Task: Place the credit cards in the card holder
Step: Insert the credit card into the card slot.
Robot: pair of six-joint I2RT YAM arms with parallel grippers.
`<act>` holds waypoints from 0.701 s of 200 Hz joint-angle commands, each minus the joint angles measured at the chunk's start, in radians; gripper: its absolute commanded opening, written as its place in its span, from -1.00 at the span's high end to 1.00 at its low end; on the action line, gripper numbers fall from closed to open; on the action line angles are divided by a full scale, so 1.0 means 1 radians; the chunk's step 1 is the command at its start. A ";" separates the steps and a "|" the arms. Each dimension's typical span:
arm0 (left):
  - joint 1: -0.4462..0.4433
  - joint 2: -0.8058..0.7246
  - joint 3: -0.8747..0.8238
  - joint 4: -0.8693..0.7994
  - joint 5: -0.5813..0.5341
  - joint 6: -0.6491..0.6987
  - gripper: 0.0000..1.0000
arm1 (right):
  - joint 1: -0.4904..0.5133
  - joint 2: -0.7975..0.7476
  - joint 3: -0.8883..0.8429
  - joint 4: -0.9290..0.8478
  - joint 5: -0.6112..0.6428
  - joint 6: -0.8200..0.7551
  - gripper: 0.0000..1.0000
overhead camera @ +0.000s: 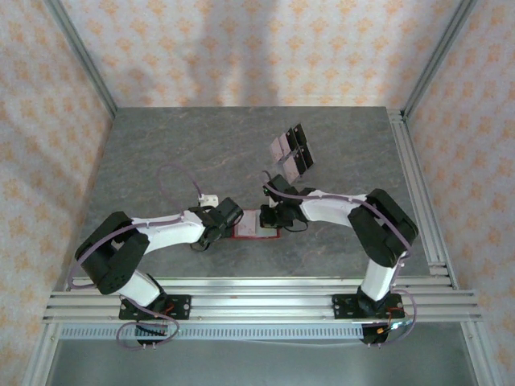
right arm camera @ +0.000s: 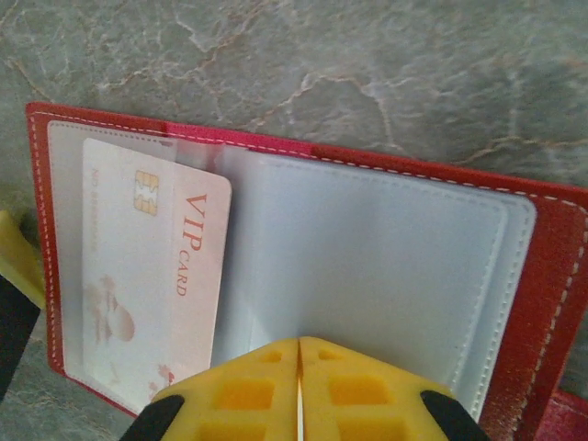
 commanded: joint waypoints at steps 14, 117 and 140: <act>-0.004 -0.025 -0.013 -0.018 -0.015 -0.011 -0.99 | -0.007 -0.054 0.008 -0.071 0.034 -0.034 0.83; -0.003 0.009 0.010 0.002 -0.012 -0.003 -0.99 | 0.028 0.013 0.111 -0.081 0.014 -0.036 0.84; -0.004 0.015 0.010 0.009 -0.010 -0.002 -0.99 | 0.028 0.033 0.112 -0.077 0.020 -0.036 0.84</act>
